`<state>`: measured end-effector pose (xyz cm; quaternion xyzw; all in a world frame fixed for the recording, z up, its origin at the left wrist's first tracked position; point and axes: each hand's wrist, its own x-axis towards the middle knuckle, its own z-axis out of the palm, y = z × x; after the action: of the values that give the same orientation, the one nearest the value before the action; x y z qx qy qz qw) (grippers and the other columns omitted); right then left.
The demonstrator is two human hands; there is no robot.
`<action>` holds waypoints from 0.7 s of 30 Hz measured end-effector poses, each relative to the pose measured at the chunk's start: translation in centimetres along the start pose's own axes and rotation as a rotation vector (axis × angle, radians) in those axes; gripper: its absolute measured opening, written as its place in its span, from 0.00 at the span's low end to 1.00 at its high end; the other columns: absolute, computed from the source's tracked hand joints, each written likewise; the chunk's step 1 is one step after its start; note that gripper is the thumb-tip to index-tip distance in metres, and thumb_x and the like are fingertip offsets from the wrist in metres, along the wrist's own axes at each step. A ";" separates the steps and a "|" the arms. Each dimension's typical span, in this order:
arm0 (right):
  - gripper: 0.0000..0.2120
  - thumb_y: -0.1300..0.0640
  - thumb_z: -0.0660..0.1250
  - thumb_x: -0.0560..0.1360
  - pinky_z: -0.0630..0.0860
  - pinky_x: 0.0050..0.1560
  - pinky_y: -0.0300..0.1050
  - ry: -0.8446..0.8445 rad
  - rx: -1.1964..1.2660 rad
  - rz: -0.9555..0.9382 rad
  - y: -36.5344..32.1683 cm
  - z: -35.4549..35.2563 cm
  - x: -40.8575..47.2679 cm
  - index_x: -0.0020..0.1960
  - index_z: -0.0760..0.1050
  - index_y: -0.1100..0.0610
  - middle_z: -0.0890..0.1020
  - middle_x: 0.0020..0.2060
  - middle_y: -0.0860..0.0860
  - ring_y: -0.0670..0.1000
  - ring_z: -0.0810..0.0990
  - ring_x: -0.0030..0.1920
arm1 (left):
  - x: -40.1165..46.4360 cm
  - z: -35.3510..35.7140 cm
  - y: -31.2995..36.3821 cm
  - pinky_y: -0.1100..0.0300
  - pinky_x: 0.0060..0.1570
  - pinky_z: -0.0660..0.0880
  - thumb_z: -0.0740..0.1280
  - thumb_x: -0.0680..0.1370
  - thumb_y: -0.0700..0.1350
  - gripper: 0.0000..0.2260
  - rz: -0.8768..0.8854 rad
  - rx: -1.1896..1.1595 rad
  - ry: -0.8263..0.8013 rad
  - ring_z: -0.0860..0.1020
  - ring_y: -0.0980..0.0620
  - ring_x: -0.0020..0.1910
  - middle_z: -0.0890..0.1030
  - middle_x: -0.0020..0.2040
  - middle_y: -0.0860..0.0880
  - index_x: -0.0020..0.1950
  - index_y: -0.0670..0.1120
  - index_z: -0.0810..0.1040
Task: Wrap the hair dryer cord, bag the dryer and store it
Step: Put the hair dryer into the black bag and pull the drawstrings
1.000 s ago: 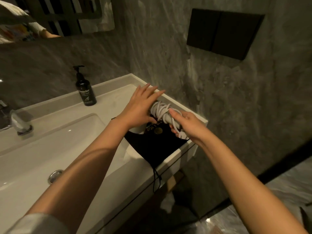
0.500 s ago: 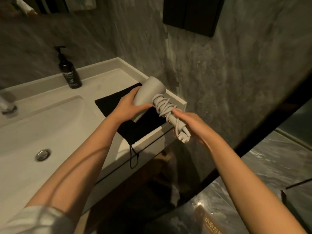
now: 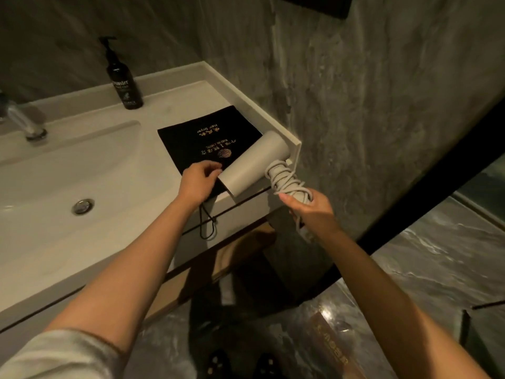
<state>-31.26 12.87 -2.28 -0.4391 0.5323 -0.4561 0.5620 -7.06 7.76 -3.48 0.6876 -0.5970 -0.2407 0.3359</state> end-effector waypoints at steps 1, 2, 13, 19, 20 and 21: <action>0.16 0.65 0.71 0.71 0.77 0.39 0.28 0.013 0.021 0.012 0.0 -0.1 -0.1 0.58 0.76 0.64 0.82 0.42 0.50 0.37 0.82 0.35 | 0.0 0.2 -0.5 0.57 0.60 0.70 0.66 0.78 0.43 0.12 0.006 0.034 -0.025 0.77 0.46 0.61 0.81 0.60 0.44 0.60 0.44 0.79; 0.16 0.65 0.71 0.71 0.77 0.39 0.28 0.029 0.036 0.025 0.1 -0.2 -0.1 0.58 0.76 0.63 0.82 0.43 0.49 0.37 0.82 0.35 | -0.1 0.3 -1.0 0.54 0.60 0.71 0.68 0.76 0.45 0.13 0.022 0.074 -0.049 0.76 0.46 0.61 0.80 0.60 0.44 0.60 0.44 0.79; 0.13 0.58 0.72 0.71 0.74 0.29 0.30 0.127 0.000 0.066 0.6 1.0 -0.5 0.54 0.78 0.61 0.80 0.34 0.49 0.37 0.78 0.27 | 1.0 -1.0 -2.5 0.58 0.55 0.68 0.75 0.70 0.46 0.14 0.095 0.125 -0.154 0.74 0.47 0.57 0.79 0.56 0.45 0.53 0.43 0.83; 0.09 0.56 0.70 0.73 0.74 0.30 0.32 0.067 0.027 0.064 0.3 1.2 -1.2 0.51 0.79 0.58 0.81 0.34 0.47 0.39 0.79 0.30 | 1.4 -1.7 -1.4 0.59 0.53 0.71 0.66 0.78 0.43 0.10 0.038 -0.051 -0.048 0.78 0.50 0.54 0.82 0.55 0.44 0.56 0.42 0.82; 0.08 0.55 0.70 0.73 0.75 0.33 0.34 0.043 0.020 0.076 0.4 1.1 -1.2 0.51 0.79 0.56 0.81 0.35 0.48 0.42 0.80 0.33 | 1.7 -1.8 -1.1 0.57 0.55 0.72 0.66 0.78 0.44 0.10 0.025 -0.096 -0.018 0.78 0.50 0.54 0.82 0.55 0.43 0.56 0.41 0.82; 0.08 0.54 0.70 0.73 0.76 0.35 0.36 0.005 0.016 0.093 0.4 1.0 -1.3 0.50 0.80 0.56 0.81 0.37 0.50 0.45 0.79 0.36 | 1.9 -2.0 -0.8 0.55 0.57 0.73 0.66 0.78 0.43 0.10 0.012 -0.138 0.006 0.78 0.48 0.55 0.82 0.55 0.43 0.56 0.41 0.82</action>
<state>-30.29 14.21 -2.33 -0.4086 0.5498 -0.4347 0.5846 -4.74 6.30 -2.58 0.6599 -0.5822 -0.2773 0.3856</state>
